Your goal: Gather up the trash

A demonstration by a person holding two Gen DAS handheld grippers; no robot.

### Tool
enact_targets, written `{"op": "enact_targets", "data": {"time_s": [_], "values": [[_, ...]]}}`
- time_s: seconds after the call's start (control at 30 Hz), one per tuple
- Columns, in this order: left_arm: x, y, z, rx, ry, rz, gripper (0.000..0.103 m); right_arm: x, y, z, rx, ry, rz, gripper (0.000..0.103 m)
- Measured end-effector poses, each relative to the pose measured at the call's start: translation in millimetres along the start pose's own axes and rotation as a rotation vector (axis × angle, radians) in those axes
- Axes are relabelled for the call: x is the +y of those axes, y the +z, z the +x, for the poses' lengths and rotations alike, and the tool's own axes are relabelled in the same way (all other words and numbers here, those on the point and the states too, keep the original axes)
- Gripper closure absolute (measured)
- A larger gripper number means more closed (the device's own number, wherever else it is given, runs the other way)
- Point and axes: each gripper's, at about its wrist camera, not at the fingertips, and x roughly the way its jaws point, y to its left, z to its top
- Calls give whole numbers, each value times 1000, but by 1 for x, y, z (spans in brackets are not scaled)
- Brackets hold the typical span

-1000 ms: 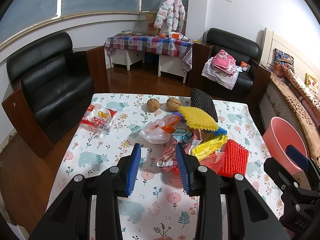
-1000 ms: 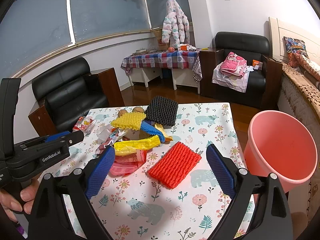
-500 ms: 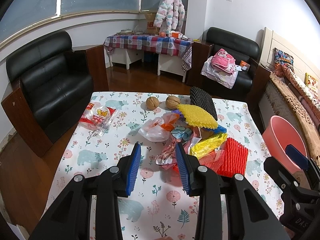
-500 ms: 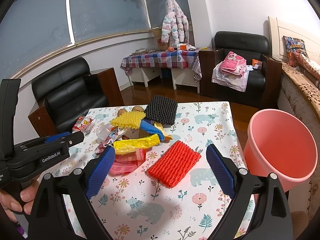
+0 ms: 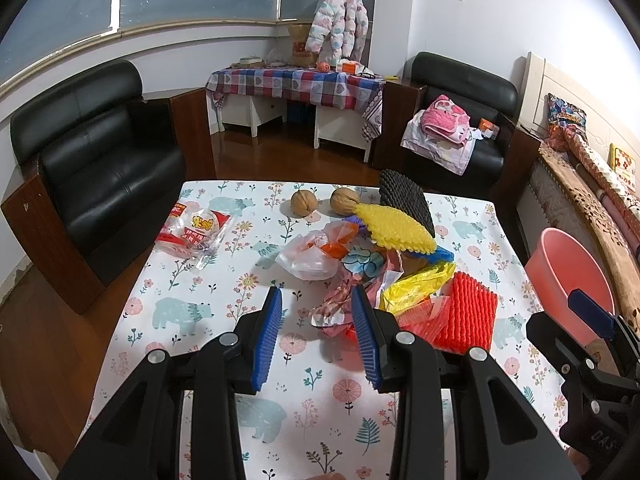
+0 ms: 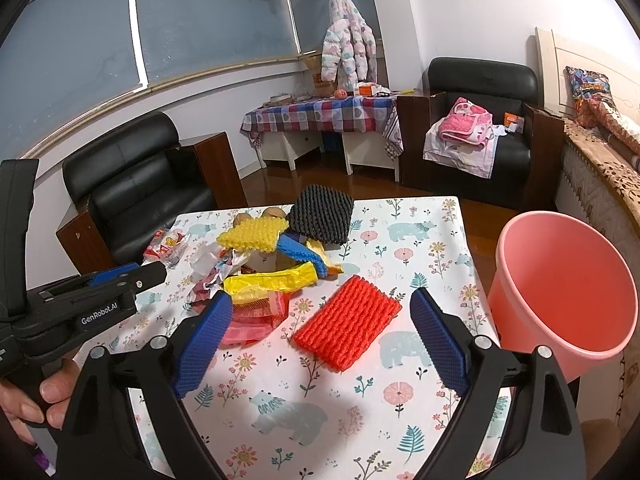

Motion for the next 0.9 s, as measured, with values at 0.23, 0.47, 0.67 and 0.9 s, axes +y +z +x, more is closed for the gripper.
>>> {"op": "enact_targets", "data": {"time_s": [0.23, 0.47, 0.67, 0.9], "values": [[1, -9, 0, -5, -4, 1, 67, -4, 0, 4, 22, 1, 17, 13], [12, -15, -6, -14, -87, -18, 67, -7, -2, 9, 44, 8, 24, 14], [17, -9, 1, 25, -197, -22, 67, -12, -4, 16, 77, 16, 46, 17], [0, 8, 13, 40, -243, -1, 67, -15, -5, 21, 86, 23, 54, 18]]}}
